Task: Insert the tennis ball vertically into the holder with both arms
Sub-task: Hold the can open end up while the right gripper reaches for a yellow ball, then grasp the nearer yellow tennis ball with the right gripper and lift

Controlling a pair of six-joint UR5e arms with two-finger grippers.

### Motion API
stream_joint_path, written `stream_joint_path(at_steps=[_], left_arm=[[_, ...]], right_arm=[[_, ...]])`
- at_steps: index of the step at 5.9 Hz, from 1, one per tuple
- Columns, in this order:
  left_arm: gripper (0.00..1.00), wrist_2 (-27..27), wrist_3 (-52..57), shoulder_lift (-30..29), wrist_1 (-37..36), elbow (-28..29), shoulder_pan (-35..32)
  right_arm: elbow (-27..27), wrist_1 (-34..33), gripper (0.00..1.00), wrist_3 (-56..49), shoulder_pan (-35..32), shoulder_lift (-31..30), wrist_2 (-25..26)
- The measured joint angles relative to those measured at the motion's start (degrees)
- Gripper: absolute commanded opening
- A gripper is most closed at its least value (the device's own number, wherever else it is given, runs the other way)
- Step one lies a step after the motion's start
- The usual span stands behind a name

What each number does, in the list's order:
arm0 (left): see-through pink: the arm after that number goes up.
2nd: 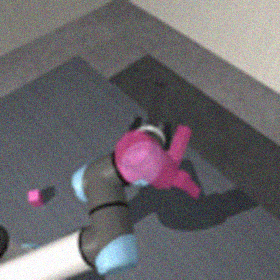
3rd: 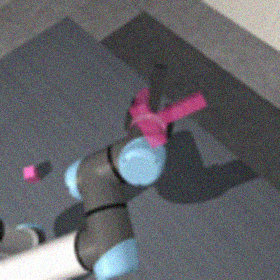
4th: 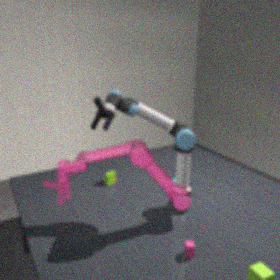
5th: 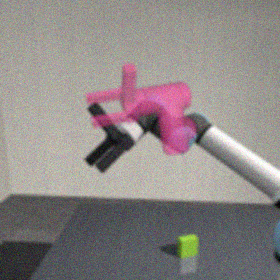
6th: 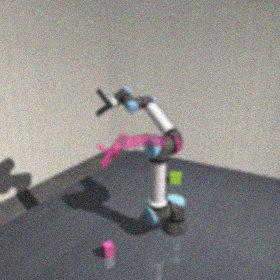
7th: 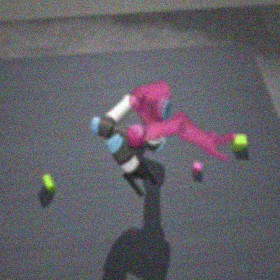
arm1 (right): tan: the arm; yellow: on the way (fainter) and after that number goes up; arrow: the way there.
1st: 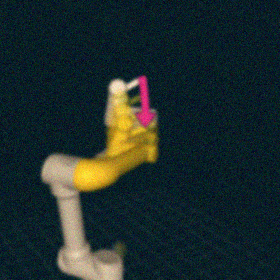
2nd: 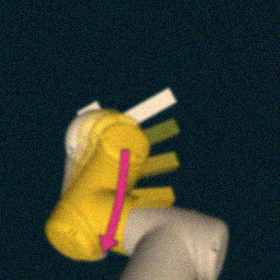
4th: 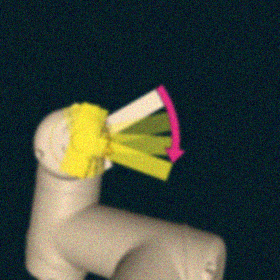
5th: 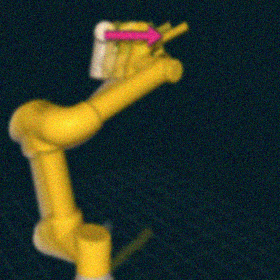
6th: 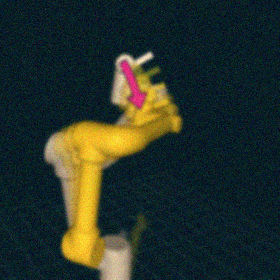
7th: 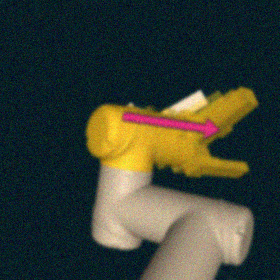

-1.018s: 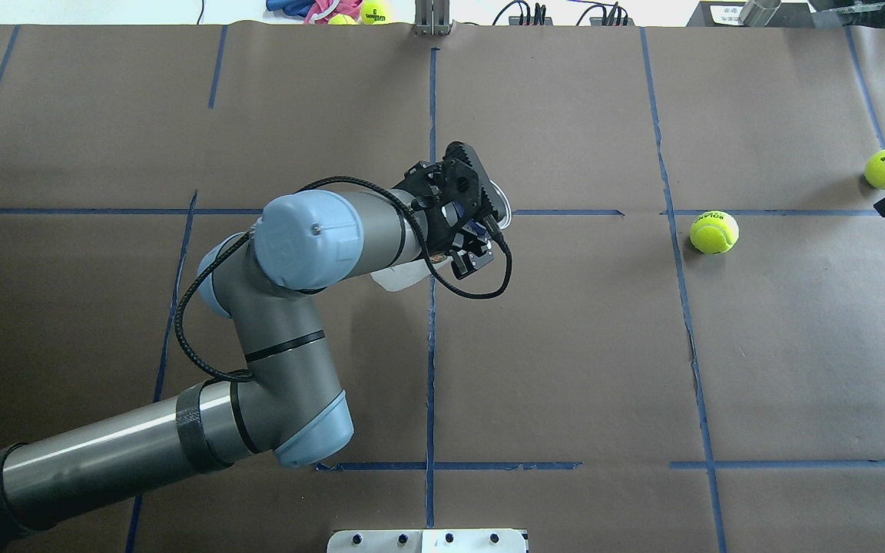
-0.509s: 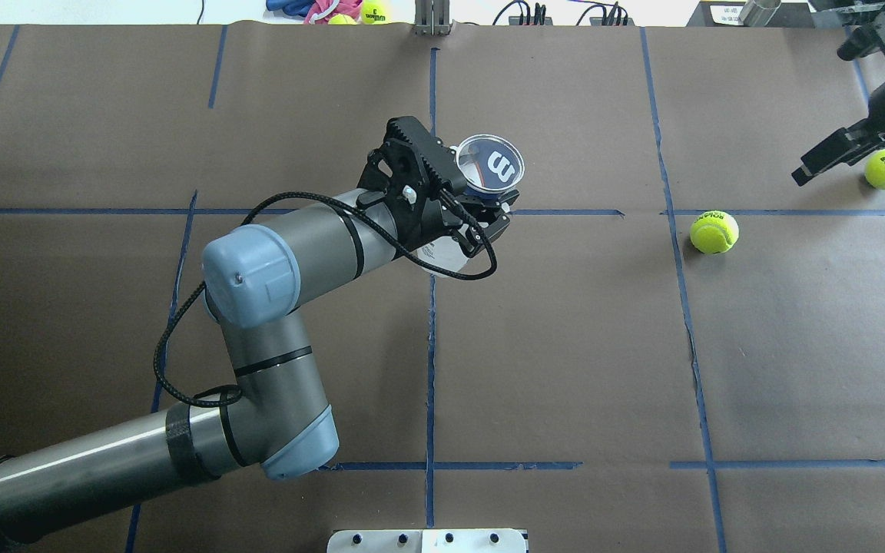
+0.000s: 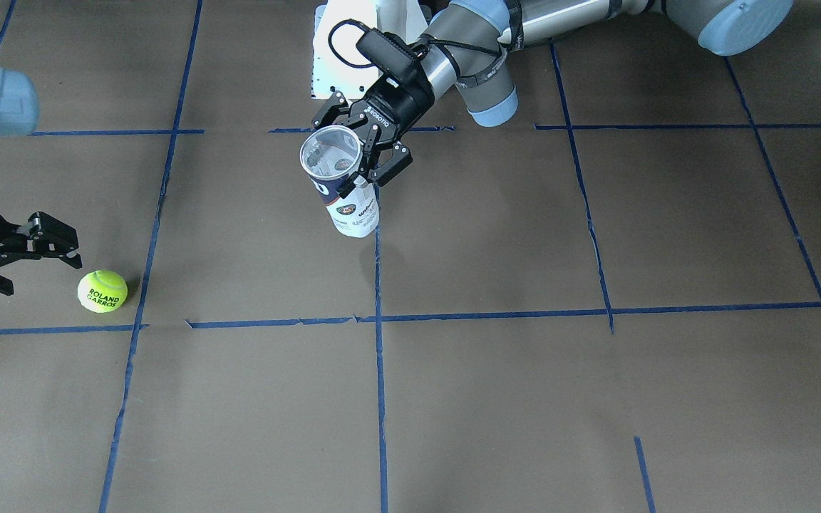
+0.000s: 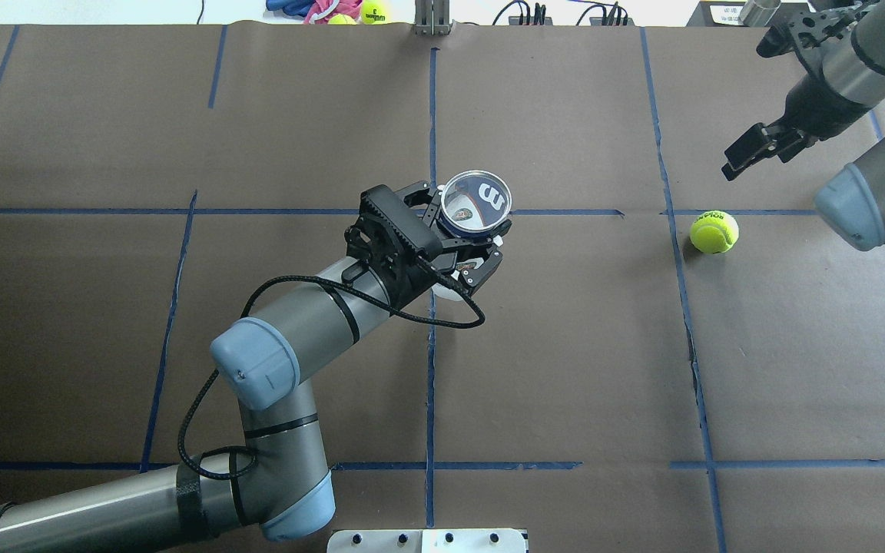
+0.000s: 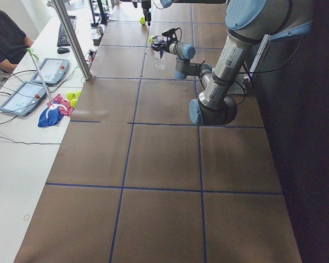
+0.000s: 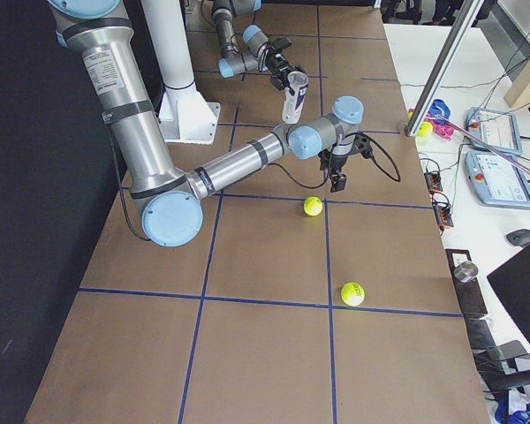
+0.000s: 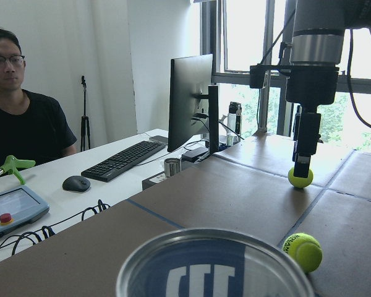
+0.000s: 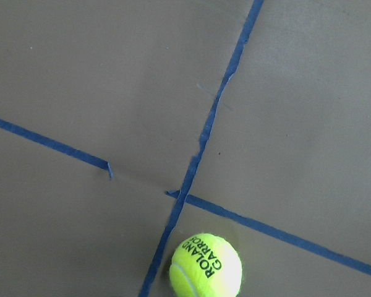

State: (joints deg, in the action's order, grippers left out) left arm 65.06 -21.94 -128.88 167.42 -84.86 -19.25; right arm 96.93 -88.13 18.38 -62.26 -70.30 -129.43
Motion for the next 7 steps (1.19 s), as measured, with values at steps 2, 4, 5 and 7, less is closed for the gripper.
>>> stream_joint_path(at_steps=[2, 4, 5, 7], left_arm=[[0.75, -2.29, 0.25, 2.29, 6.39, 1.51, 1.16], [0.75, -2.98, 0.40, 4.24, 10.35, 2.19, 1.92], [0.77, -4.52, 0.38, 4.80, 12.72, 3.97, 2.90], [0.78, -6.34, 0.33, 4.76, 14.93, 6.32, 4.27]], right_arm=[[-2.67, 5.81, 1.00, 2.23, 2.96, -1.44, 5.84], [-4.95, 7.56, 1.00, 2.43, 5.04, -1.84, 6.64], [-5.26, 7.67, 1.00, 2.42, 5.79, -1.89, 6.70], [-6.41, 7.70, 1.00, 2.37, 8.36, -1.82, 7.95]])
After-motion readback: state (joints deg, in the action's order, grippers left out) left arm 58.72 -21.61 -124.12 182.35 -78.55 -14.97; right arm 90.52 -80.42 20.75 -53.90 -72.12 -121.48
